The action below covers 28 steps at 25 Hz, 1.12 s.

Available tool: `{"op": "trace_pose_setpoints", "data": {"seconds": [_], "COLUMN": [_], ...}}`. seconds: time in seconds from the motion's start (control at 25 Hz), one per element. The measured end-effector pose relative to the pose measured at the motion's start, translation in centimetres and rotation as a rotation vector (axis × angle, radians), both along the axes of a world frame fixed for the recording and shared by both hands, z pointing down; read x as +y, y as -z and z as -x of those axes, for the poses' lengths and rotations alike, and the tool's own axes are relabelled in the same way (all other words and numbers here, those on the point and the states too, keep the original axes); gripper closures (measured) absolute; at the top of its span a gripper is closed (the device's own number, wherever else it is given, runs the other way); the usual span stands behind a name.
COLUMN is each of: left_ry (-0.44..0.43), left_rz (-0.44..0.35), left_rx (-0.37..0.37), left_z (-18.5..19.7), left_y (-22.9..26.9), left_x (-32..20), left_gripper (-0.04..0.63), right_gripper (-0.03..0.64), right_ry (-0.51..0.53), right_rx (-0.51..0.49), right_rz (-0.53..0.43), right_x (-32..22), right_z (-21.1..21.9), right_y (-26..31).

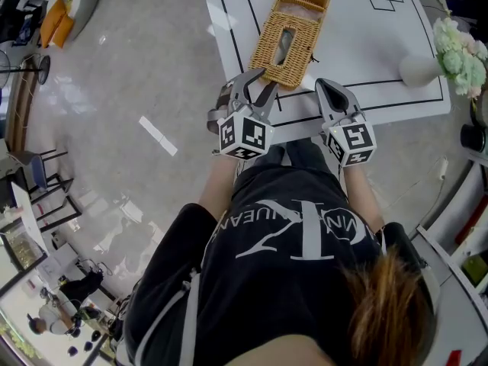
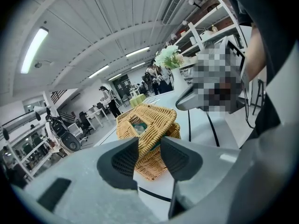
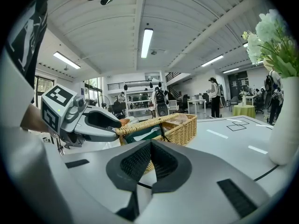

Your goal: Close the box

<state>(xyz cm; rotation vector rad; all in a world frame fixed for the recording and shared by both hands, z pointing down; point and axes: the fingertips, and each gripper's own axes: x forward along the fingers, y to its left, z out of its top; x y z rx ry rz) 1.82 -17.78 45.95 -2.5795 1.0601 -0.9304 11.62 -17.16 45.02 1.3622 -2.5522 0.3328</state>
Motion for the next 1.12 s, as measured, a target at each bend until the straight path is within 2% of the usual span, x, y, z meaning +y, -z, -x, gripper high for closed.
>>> {"op": "trace_pose_setpoints", "data": {"seconds": [0.48,0.72,0.92,1.04,1.12], "left_ry": [-0.005,-0.032,0.013,0.03,0.043], "left_rz": [0.016,0.0,0.024,0.018,0.025], "left_rx": [0.005,-0.089,-0.004,0.052,0.113], "left_z": [0.1,0.3,1.2,1.9,2.2], "left_y": [0.0,-0.7,-0.3,0.3,0.7], "left_x": [0.1,0.5,0.1,-0.1,-0.2], "left_gripper": [0.44,0.44,0.456,0.531,0.558], "right_gripper": [0.62,0.62,0.62,0.62,0.62], "right_ry": [-0.002,0.006,0.007,0.004,0.0], "right_rx": [0.002,0.002,0.004,0.006,0.007], "right_rz": [0.008,0.008,0.006,0.0,-0.004], "right_x": [0.2,0.1,0.0,-0.2,-0.3], "right_z": [0.0,0.3,0.2,0.1,0.0], "right_y": [-0.1,-0.3,-0.2,-0.1,0.1]}}
